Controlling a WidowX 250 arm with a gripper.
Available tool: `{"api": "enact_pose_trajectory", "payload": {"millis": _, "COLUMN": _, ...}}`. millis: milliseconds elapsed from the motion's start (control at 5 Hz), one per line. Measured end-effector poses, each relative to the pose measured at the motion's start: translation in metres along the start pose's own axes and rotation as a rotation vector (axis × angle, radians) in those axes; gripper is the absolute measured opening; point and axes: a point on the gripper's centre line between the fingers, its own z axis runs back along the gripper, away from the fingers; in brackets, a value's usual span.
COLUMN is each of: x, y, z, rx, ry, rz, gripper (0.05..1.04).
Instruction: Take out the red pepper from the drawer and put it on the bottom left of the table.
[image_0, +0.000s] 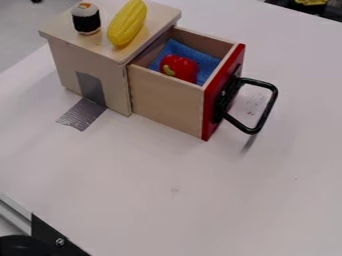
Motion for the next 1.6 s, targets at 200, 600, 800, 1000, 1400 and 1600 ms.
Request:
{"api": "enact_pose_trajectory", "payload": {"millis": 200, "x": -0.001, "y": 0.0, "z": -0.01, "rx": -0.012, "ry": 0.032, "rz": 0.004, "gripper": 1.0}}
{"api": "enact_pose_trajectory", "payload": {"millis": 600, "x": 0.021, "y": -0.085, "z": -0.017, "rx": -0.039, "ry": 0.023, "rz": -0.163, "gripper": 0.999}}
{"api": "enact_pose_trajectory", "payload": {"millis": 800, "x": 0.03, "y": -0.112, "z": -0.025, "rx": -0.032, "ry": 0.031, "rz": -0.221, "gripper": 1.0}}
{"api": "enact_pose_trajectory", "payload": {"millis": 1000, "x": 0.036, "y": -0.13, "z": -0.048, "rx": -0.003, "ry": 0.064, "rz": -0.248, "gripper": 1.0}}
{"api": "enact_pose_trajectory", "payload": {"millis": 1400, "x": 0.031, "y": -0.125, "z": -0.099, "rx": 0.024, "ry": 0.188, "rz": -0.232, "gripper": 0.999}}
{"api": "enact_pose_trajectory", "payload": {"millis": 1600, "x": 0.022, "y": -0.119, "z": -0.107, "rx": 0.047, "ry": 0.233, "rz": -0.232, "gripper": 0.999}}
